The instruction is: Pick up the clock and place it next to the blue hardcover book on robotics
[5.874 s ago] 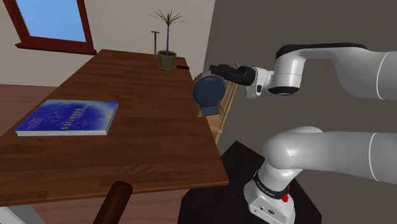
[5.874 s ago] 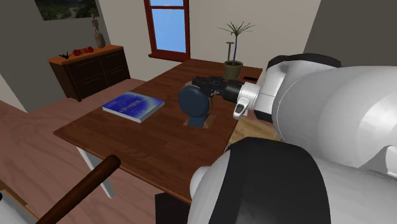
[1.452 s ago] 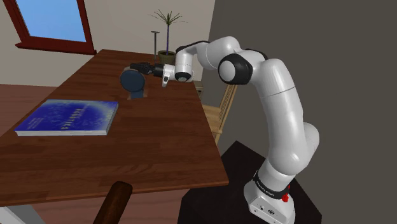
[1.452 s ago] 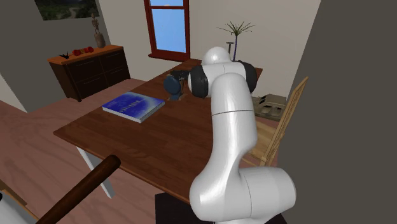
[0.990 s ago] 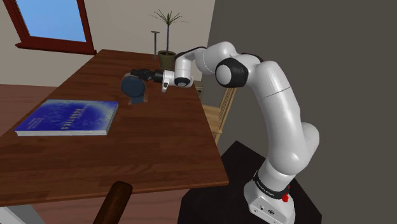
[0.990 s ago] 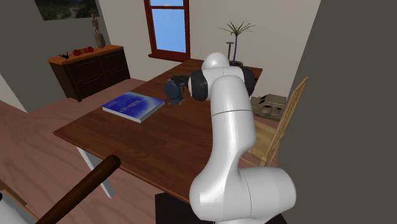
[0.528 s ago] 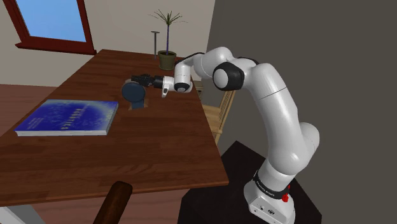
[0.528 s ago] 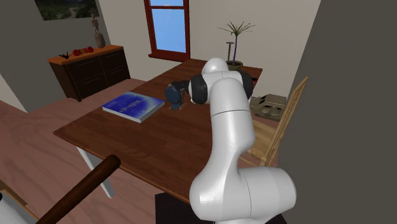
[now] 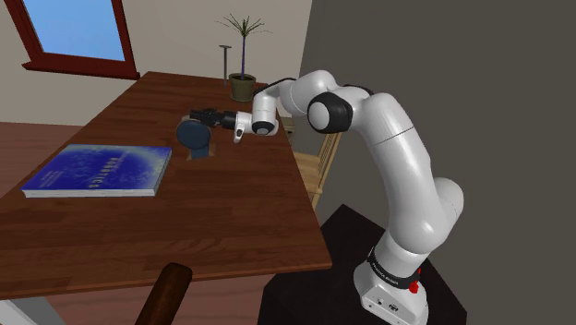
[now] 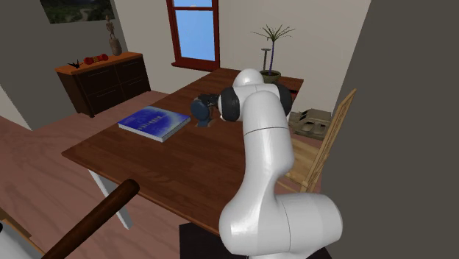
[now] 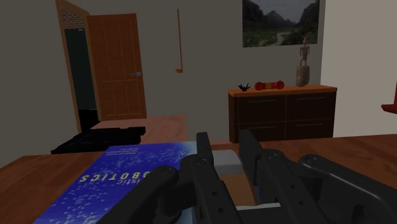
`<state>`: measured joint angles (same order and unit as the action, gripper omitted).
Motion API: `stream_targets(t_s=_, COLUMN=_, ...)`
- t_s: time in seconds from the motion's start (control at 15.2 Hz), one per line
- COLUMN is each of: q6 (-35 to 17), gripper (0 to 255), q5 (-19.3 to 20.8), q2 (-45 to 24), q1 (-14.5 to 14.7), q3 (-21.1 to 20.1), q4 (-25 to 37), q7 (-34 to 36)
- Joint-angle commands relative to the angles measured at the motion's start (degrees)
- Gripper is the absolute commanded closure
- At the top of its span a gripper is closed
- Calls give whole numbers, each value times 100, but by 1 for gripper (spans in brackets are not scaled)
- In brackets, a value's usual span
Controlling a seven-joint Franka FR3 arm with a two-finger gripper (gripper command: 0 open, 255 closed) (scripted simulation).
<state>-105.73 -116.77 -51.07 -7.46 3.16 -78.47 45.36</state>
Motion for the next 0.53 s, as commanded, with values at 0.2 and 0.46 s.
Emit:
stream_targets(t_s=0.2, q6=13, gripper=0, q5=19, q2=-60, q1=-19, q3=19, q4=-43, q7=-19)
stream_targets(t_s=0.46, q6=107, gripper=0, q5=51, q2=57, q1=-79, q3=41, q4=-236, q7=-60)
